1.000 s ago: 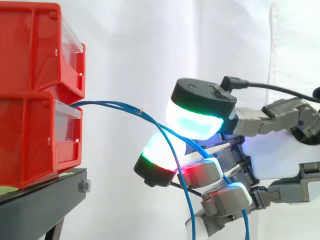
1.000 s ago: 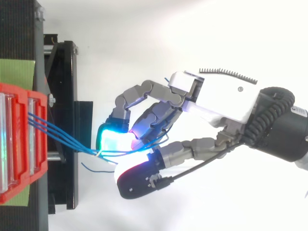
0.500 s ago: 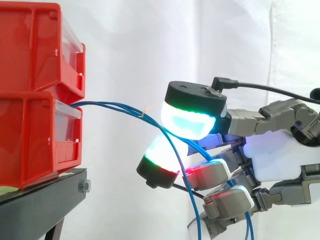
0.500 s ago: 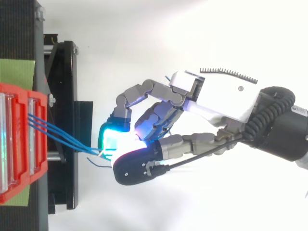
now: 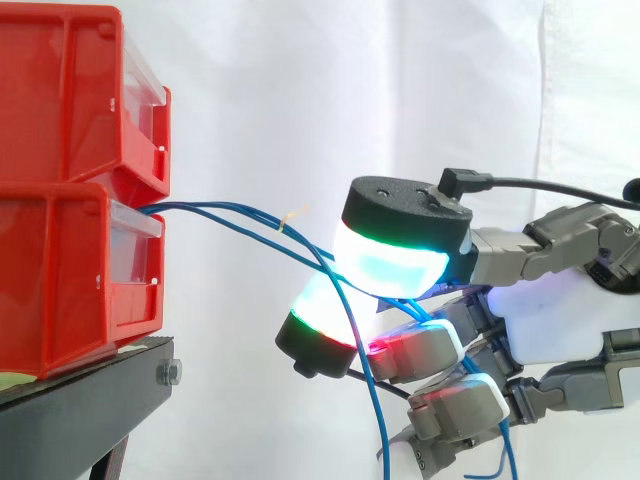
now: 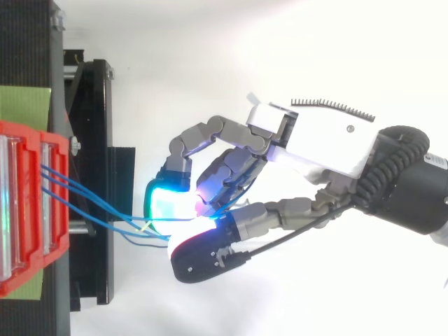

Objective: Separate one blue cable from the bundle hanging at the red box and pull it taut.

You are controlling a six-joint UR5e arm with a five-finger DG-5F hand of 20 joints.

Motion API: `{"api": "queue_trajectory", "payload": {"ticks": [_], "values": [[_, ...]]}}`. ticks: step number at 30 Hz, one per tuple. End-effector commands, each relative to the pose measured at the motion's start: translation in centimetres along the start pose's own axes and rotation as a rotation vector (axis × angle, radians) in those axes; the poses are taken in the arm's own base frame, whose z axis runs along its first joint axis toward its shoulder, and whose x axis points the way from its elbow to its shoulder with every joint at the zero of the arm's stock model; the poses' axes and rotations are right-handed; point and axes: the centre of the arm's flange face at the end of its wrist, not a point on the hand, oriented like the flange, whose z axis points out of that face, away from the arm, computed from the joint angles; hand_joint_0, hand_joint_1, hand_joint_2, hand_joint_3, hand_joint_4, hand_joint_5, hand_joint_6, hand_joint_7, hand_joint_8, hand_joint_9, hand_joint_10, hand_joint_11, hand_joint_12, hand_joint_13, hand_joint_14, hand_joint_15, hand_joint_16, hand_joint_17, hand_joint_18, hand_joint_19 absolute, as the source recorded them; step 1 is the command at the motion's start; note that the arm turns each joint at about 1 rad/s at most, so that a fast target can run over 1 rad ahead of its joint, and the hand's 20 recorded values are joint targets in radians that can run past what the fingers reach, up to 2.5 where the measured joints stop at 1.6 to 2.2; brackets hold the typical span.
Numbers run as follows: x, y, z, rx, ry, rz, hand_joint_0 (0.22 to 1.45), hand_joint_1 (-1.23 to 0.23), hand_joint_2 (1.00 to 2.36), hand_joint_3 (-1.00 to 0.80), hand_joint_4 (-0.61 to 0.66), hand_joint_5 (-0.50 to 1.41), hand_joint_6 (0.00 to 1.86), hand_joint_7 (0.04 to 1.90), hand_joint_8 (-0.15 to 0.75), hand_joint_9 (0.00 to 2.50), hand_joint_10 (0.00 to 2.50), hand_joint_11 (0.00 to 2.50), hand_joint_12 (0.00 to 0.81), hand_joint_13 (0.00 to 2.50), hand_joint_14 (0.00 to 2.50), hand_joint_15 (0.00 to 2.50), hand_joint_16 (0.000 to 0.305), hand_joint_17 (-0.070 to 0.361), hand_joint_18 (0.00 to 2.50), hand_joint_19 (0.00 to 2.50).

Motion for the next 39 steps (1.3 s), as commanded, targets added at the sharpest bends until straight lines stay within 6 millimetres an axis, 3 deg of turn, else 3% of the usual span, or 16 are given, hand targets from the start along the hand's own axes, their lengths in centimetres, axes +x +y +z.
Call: {"api": "queue_trajectory", "payload": {"ticks": [1,9,16,23,28,32,36,39], "values": [[-0.06,-0.11,-0.10,0.010,0.000,-0.003,0.63,-0.89,1.00,-0.50,-0.05,-0.22,0.94,1.00,0.159,1.18,0.01,1.59,0.301,1.24,0.02,1.33,0.045,0.102,0.67,0.54],[-0.09,-0.16,-0.15,0.015,0.000,-0.002,0.52,-0.85,1.00,-0.50,-0.01,-0.23,0.95,0.95,0.197,1.17,0.00,1.56,0.319,1.24,0.02,1.30,0.050,0.112,0.67,0.55],[-0.09,-0.16,-0.15,0.015,0.000,0.000,0.52,-0.74,1.00,-0.50,0.01,-0.23,0.94,0.94,0.204,1.17,0.01,1.55,0.320,1.24,0.02,1.31,0.051,0.114,0.67,0.55],[-0.25,-0.24,-0.20,0.023,-0.001,-0.004,0.62,-0.65,1.00,-0.50,0.00,-0.23,0.93,0.97,0.177,1.17,0.01,1.55,0.299,1.23,0.02,1.31,0.048,0.107,0.64,0.57],[-0.39,-0.30,-0.22,0.028,-0.003,-0.005,0.70,-0.74,1.01,-0.43,-0.04,-0.23,0.94,1.03,0.181,1.17,0.01,1.54,0.299,1.22,0.02,1.31,0.048,0.108,0.65,0.56],[-0.62,-0.22,-0.19,0.029,-0.004,-0.002,0.74,-0.82,1.01,-0.42,-0.03,-0.24,0.94,1.00,0.183,1.13,0.01,1.49,0.346,1.04,0.03,1.11,0.048,0.108,0.64,0.51],[-0.72,-0.23,-0.17,0.030,-0.004,0.002,0.76,-0.87,1.00,-0.50,-0.05,-0.23,0.93,0.94,0.180,1.03,0.02,1.25,0.352,0.67,0.02,0.59,0.046,0.104,0.59,0.45],[-0.72,-0.23,-0.17,0.030,-0.004,0.004,0.76,-0.89,1.00,-0.50,-0.07,-0.22,0.92,0.98,0.170,0.94,0.02,1.14,0.336,0.53,0.02,0.38,0.045,0.102,0.50,0.40]]}}
